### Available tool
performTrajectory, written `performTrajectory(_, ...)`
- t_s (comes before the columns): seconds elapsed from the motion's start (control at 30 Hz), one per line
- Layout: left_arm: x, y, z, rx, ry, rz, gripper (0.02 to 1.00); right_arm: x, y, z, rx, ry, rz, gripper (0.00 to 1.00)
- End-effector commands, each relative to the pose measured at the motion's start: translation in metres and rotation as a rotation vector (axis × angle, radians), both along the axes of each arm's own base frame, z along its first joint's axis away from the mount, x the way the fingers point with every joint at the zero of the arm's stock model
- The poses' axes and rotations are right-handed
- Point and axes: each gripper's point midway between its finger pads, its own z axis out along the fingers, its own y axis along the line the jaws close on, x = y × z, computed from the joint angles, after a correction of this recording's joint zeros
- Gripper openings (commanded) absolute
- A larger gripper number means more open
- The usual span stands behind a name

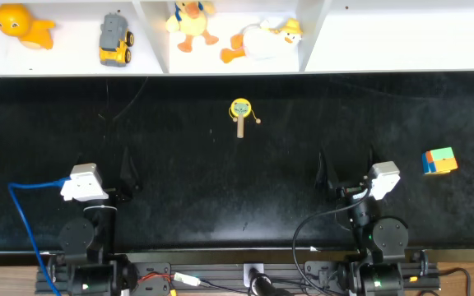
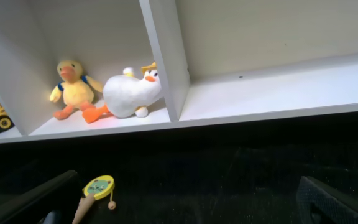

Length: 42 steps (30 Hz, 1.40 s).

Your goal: Store Toys

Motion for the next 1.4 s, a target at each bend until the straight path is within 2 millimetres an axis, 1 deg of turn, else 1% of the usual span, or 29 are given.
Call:
performTrajectory(0.03,0.000,0.000,-0.001,-0.006,-0.006,0.002,0.996,0.001,-0.001,-0.003,0.004,-0.001,-0.007,0.996)
performTrajectory(0.13,0.000,0.000,-0.001,-0.006,-0.006,0.002,0.998,0.000,0.001,0.006,0.012,-0.035,0.004,0.996)
performTrajectory(0.27,0.000,0.000,-0.001,-0.006,-0.006,0.002,0.998,-0.001,0.004,0.013,0.084,-0.050,0.027,0.998)
performTrajectory(0.33,0.000,0.000,-0.001,-0.006,-0.006,0.002,0.998,-0.003,0.009,0.024,0.087,-0.075,0.054,0.998)
performTrajectory(0.4,0.000,0.000,-0.001,-0.006,-0.006,0.002,0.998,-0.009,0.017,0.044,0.109,-0.102,0.106,0.998)
performTrajectory(0.47,0.000,0.000,-0.001,-0.006,-0.006,0.002,0.998,-0.016,0.021,0.070,0.120,-0.110,0.138,0.998)
performTrajectory(0.57,0.000,0.000,-0.001,-0.006,-0.006,0.002,0.998,-0.017,0.021,0.098,0.099,-0.047,0.133,0.998)
performTrajectory(0.67,0.000,0.000,-0.001,-0.006,-0.006,0.002,0.996,-0.009,0.028,0.116,0.017,0.047,0.170,0.998)
performTrajectory(0.73,0.000,0.000,-0.001,-0.006,-0.006,0.002,0.998,-0.001,0.040,0.129,-0.045,0.115,0.241,0.998)
performTrajectory(0.83,0.000,0.000,-0.001,-0.006,-0.006,0.002,0.998,0.014,0.053,0.142,-0.136,0.223,0.331,0.998)
performTrajectory(0.97,0.000,0.000,-0.001,-0.006,-0.006,0.002,0.998,0.040,0.062,0.142,-0.231,0.391,0.394,0.998)
performTrajectory(1.07,0.000,0.000,-0.001,-0.006,-0.006,0.002,0.998,0.056,0.076,0.133,-0.279,0.509,0.445,0.996)
performTrajectory(1.13,0.000,0.000,-0.001,-0.006,-0.006,0.002,0.998,0.064,0.089,0.123,-0.304,0.577,0.474,0.998)
performTrajectory(1.23,0.000,0.000,-0.001,-0.006,-0.006,0.002,0.998,0.072,0.116,0.101,-0.354,0.659,0.508,0.996)
performTrajectory(1.33,0.000,0.000,-0.001,-0.006,-0.006,0.002,0.998,0.072,0.141,0.075,-0.376,0.744,0.517,0.998)
performTrajectory(1.4,0.000,0.000,-0.001,-0.006,-0.006,0.002,0.998,0.070,0.155,0.059,-0.374,0.801,0.512,0.998)
